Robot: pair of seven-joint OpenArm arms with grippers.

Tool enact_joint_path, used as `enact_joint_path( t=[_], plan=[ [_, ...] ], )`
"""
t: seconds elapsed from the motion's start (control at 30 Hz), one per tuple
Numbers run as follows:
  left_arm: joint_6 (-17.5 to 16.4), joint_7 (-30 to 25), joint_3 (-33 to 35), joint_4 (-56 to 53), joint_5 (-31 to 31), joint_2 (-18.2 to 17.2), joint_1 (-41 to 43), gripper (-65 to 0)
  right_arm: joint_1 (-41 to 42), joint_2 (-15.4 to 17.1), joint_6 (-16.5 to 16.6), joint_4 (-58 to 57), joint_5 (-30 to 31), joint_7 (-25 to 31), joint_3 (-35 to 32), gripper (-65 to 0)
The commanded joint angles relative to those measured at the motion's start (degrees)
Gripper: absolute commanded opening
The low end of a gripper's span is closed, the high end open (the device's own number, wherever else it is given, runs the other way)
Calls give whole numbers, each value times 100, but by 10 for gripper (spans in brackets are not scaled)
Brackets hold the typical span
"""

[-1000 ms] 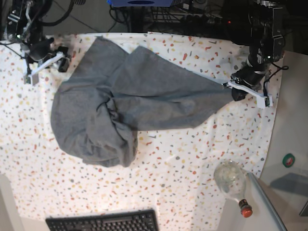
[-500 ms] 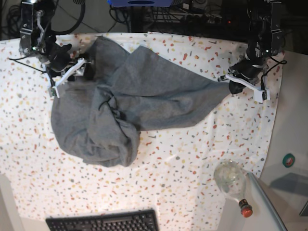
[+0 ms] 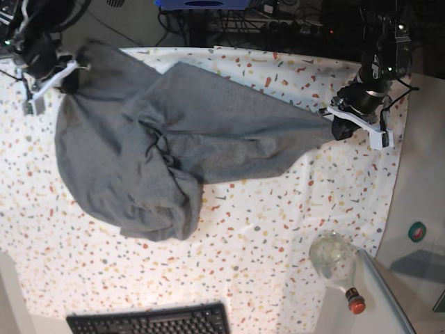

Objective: Layout the t-shirt on the table in an organized manner, then fold the t-shirt properly
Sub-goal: 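Stretch the shirt between both grippers, pulling them apart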

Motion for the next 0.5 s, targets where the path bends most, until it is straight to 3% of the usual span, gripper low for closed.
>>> enact_joint_path(
  t=[0.0, 0.13, 0.33, 0.47],
  plan=[
    [3, -135, -29, 165, -19, -96, -37, -650, 23, 23, 91, 322, 133, -58, 148, -650],
    [3, -135, -29, 148, -19, -79, -81, -650, 58, 50, 100, 691, 115, -489, 666, -650],
    [12, -135, -90, 174, -19, -70, -90, -650, 102, 296, 100, 700, 107, -507, 939, -650],
    [12, -100, -90, 113, -19, -87, -28, -650, 67, 296, 100, 709, 89, -709, 1071, -650]
  ],
)
